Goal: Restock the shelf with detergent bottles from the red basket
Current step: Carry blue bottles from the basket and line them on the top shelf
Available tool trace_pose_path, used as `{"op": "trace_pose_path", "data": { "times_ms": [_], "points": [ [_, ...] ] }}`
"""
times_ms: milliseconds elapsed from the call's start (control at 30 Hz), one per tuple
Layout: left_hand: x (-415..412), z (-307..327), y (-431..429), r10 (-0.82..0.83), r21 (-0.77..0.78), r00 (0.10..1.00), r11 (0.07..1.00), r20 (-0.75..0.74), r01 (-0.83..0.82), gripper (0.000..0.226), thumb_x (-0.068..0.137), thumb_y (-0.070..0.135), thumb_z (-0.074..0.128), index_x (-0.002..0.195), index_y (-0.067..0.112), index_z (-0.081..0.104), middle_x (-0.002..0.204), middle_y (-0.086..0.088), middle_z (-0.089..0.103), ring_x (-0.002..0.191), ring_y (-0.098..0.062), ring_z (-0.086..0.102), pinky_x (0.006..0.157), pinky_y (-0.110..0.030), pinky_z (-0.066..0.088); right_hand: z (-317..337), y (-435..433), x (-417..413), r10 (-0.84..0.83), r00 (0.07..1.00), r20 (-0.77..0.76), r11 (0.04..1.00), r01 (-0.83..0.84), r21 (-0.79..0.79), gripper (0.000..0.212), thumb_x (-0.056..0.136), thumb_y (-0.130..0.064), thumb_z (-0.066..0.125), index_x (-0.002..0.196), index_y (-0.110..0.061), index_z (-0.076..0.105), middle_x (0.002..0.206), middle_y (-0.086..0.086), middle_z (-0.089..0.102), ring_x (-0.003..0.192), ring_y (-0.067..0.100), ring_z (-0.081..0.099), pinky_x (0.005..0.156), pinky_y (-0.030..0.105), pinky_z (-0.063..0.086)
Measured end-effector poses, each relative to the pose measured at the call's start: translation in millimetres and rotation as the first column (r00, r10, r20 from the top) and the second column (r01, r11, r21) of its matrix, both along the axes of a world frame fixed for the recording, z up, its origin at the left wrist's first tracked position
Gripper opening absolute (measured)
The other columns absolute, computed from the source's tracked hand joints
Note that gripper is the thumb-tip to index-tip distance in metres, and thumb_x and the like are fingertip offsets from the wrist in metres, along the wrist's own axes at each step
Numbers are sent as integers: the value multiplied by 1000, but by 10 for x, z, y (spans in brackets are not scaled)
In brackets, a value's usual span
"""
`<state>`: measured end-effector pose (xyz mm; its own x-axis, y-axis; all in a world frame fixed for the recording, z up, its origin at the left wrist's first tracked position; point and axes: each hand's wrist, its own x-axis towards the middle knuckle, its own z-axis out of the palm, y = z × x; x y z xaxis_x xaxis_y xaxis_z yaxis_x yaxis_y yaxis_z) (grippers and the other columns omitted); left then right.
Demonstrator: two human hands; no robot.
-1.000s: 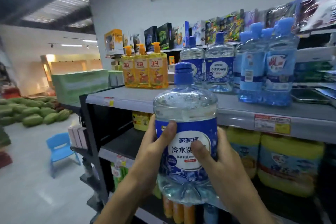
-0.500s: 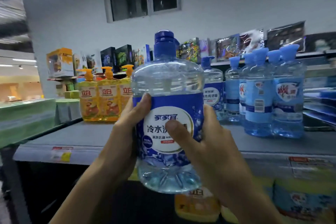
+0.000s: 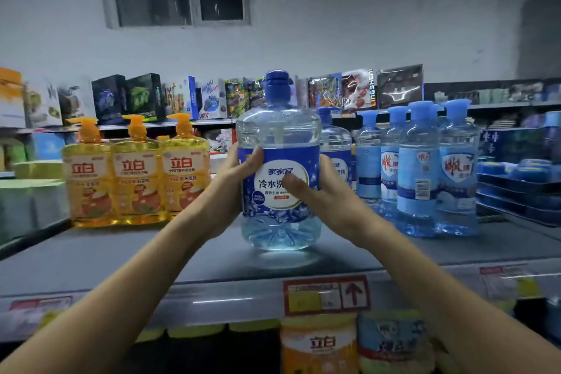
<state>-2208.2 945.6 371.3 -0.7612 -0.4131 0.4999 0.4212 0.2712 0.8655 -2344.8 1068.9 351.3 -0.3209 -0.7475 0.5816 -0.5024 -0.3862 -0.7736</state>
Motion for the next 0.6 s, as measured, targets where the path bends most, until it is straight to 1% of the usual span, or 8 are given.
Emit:
{"op": "trace_pose_path", "data": {
  "times_ms": [67, 133, 167, 233, 333, 433, 533, 600],
  "points": [
    [-9, -78, -125, -46, -3, 998, 999, 40, 46, 66, 87, 40, 63, 145, 28, 35, 135, -14, 61, 121, -38, 61, 99, -59, 49, -85, -83, -62, 35, 999, 16, 999, -36, 36, 70, 79, -47, 72, 134, -17, 40, 122, 1, 68, 111, 19, 68, 93, 46, 58],
    [5, -116, -214, -33, -18, 996, 999, 82, 35, 75, 81, 42, 72, 145, 26, 36, 134, -14, 61, 121, -37, 61, 98, -57, 50, -163, -145, -103, 61, 997, 52, 997, -64, 46, 79, 74, -53, 77, 135, -19, 40, 124, -1, 69, 113, 16, 68, 96, 48, 56],
    [12, -105, -246, 5, -36, 995, 999, 102, -2, 76, 80, 44, 75, 143, 24, 39, 132, -13, 63, 119, -36, 62, 99, -58, 49, -183, -173, -122, 56, 997, 61, 997, -59, 48, 85, 69, -61, 79, 134, -21, 41, 123, -3, 69, 113, 15, 68, 96, 47, 56],
    [4, -8, -272, 145, -111, 982, 985, 123, -132, 68, 79, 47, 68, 137, 20, 46, 125, -9, 67, 114, -31, 65, 100, -61, 47, -198, -209, -149, 55, 996, 63, 996, -59, 65, 93, 62, -70, 79, 133, -24, 42, 122, -4, 70, 112, 15, 69, 96, 47, 56],
    [-47, 325, -224, 324, -242, 943, 923, 72, -299, 61, 76, 55, 61, 130, 28, 52, 128, 2, 64, 117, -20, 61, 105, -54, 42, -179, -240, -192, 53, 997, 52, 992, -58, 114, 85, 64, -68, 76, 131, -27, 41, 121, -6, 71, 109, 13, 70, 97, 47, 56],
    [-162, 709, -96, 378, -320, 926, 877, 1, -358, 57, 84, 62, 59, 120, 18, 65, 120, -2, 69, 115, -20, 62, 106, -53, 41, -163, -261, -218, 40, 999, 25, 988, -44, 148, 74, 69, -59, 70, 130, -28, 40, 119, -9, 69, 107, 8, 69, 98, 41, 56],
    [-348, 954, -117, 425, -330, 905, 855, 5, -400, 39, 95, 37, 60, 110, 2, 69, 111, -20, 71, 95, -23, 65, 101, -52, 50, -135, -282, -216, 28, 1000, 8, 984, -29, 174, 74, 72, -58, 66, 133, -28, 35, 123, -10, 66, 110, 6, 65, 99, 35, 53],
    [-469, 1018, -206, 424, -380, 905, 841, 22, -385, 29, 100, 24, 55, 112, 0, 67, 111, -20, 69, 90, -18, 63, 92, -39, 55, -119, -339, -250, 9, 1000, 11, 983, -11, 182, 75, 78, -54, 67, 137, -26, 30, 126, -8, 63, 114, 10, 63, 102, 38, 51]
  ]
}}
